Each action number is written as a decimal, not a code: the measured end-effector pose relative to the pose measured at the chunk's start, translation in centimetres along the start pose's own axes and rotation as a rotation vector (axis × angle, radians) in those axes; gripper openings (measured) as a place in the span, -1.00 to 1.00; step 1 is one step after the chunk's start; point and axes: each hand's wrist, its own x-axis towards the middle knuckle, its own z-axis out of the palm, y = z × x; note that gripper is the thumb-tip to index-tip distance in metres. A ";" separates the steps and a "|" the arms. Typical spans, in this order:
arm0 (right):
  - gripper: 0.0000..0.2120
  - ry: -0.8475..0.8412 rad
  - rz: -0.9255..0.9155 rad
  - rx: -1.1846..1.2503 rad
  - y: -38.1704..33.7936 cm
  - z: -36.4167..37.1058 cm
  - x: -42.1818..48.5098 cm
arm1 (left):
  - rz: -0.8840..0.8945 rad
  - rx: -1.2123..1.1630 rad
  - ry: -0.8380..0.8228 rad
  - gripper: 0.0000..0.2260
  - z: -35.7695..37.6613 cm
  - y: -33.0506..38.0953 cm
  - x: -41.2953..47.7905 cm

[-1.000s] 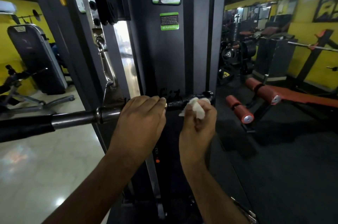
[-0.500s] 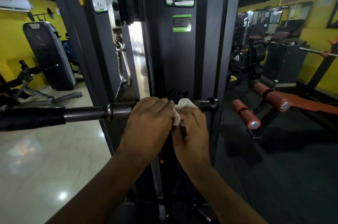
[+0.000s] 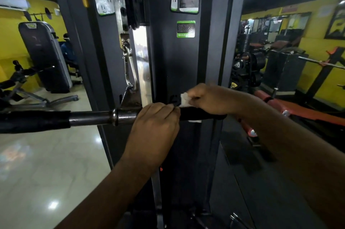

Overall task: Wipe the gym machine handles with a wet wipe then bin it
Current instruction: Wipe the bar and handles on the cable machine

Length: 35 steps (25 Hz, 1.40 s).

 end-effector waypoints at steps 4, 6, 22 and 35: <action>-0.74 0.063 0.042 0.042 1.1 0.7 -1.1 | -0.014 -0.028 -0.011 -0.78 0.0 -0.1 0.1; -0.74 0.023 0.112 -0.025 1.7 0.2 -1.8 | -0.005 -0.042 -0.002 -0.77 -0.1 -0.1 0.1; -0.89 1.126 0.481 1.915 0.3 10.7 -3.4 | 0.041 0.011 -0.022 -0.77 0.8 -0.1 0.4; -0.87 0.916 0.278 1.934 -7.7 11.9 -2.6 | 0.052 -0.063 -0.041 -0.68 0.2 -0.5 0.7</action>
